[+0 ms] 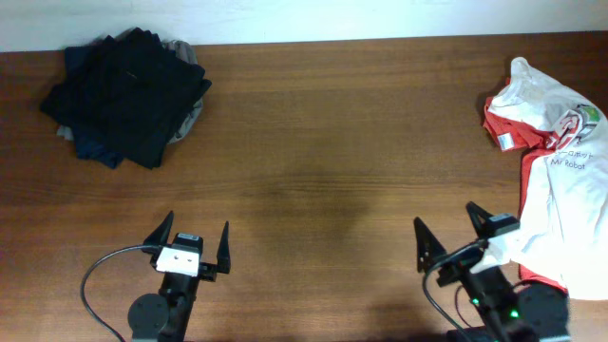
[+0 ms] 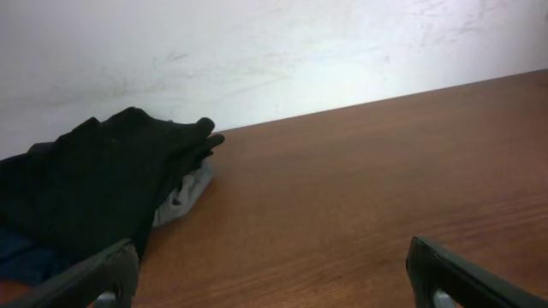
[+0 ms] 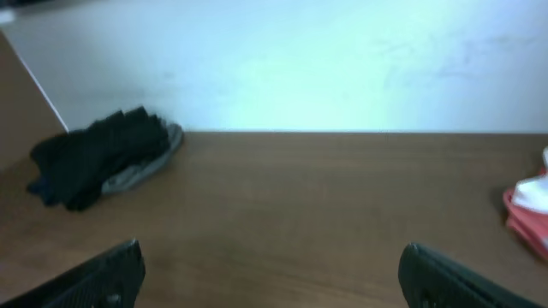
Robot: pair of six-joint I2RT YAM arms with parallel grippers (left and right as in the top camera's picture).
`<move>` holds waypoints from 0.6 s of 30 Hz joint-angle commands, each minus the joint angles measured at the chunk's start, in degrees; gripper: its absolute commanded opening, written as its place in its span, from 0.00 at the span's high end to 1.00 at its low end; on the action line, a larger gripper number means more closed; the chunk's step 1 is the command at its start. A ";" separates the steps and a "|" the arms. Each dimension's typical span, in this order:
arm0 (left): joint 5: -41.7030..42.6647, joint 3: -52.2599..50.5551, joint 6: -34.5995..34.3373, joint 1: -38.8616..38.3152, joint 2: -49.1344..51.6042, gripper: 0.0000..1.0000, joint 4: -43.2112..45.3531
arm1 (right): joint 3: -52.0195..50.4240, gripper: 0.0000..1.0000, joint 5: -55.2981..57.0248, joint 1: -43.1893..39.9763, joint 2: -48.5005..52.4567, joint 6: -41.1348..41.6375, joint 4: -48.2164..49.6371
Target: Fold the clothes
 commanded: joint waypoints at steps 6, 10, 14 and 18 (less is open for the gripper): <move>0.46 -0.22 1.11 0.22 -0.44 0.01 -0.15 | -15.28 0.02 -0.17 0.37 -6.40 0.07 14.62; 0.46 -0.22 1.11 0.22 -0.44 0.01 -0.15 | -19.93 0.02 4.17 0.35 -7.87 0.07 21.20; 0.46 -0.22 1.11 0.22 -0.44 0.01 -0.15 | -24.76 0.02 6.03 0.28 -7.87 0.07 28.35; 0.46 -0.22 1.11 0.22 -0.44 0.01 -0.15 | -25.18 0.02 9.46 0.26 -7.87 0.04 24.59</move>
